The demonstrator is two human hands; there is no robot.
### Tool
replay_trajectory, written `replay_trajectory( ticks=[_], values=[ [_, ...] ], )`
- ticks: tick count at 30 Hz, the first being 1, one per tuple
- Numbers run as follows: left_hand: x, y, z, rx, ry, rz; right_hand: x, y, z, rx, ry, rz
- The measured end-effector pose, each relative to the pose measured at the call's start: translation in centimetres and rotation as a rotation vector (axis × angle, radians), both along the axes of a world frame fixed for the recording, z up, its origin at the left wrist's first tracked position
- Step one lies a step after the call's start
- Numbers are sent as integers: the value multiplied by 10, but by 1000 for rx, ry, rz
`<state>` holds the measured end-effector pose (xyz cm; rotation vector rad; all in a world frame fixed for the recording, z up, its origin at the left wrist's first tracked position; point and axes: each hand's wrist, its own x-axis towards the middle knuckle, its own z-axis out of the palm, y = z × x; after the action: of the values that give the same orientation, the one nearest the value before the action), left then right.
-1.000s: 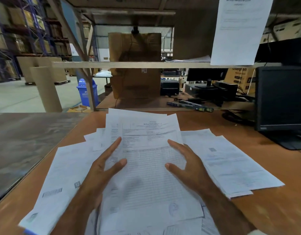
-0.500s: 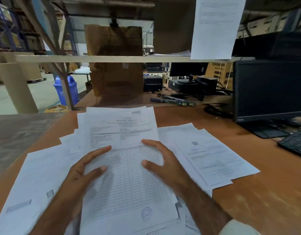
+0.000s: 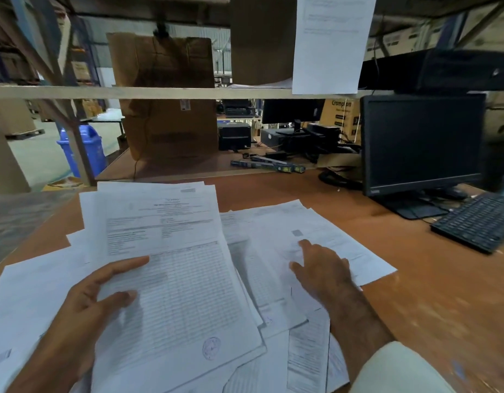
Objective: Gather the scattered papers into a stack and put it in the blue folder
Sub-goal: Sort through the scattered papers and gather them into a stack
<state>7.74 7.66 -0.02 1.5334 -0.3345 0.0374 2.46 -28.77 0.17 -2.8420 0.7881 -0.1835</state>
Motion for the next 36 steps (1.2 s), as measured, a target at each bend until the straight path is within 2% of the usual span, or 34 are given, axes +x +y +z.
replay_trajectory(
  ticks=[7, 9, 11, 12, 15, 17, 22, 27, 29, 32, 36],
  values=[
    [12, 22, -4, 0, -2, 133, 4, 9, 10, -211, -135, 84],
    [16, 27, -6, 2, -11, 158, 3, 5, 19, -207, -326, 87],
    [18, 29, -7, 10, -20, 178, 2, 2, 26, -90, -545, 100],
    [18, 32, -7, 2, -13, 194, 1, 1, 26, -58, -574, 114],
    [23, 44, -5, -24, 8, 233, -2, -2, 16, -46, -393, 85],
    [22, 48, -4, -25, 1, 241, 0, -10, 10, 39, -258, 46],
    [14, 34, -4, -20, -1, 206, 2, -5, 2, 306, -305, 185],
    [12, 34, 0, -35, -1, 187, -10, 17, -3, 207, 84, 389],
    [14, 36, 0, -36, 15, 166, -5, 13, -1, 251, 105, 429],
    [14, 36, -1, -4, 36, 119, 0, 12, -2, 180, 48, 444],
    [10, 30, 0, -15, 62, 57, 3, 8, -2, 173, 26, 257]
  ],
)
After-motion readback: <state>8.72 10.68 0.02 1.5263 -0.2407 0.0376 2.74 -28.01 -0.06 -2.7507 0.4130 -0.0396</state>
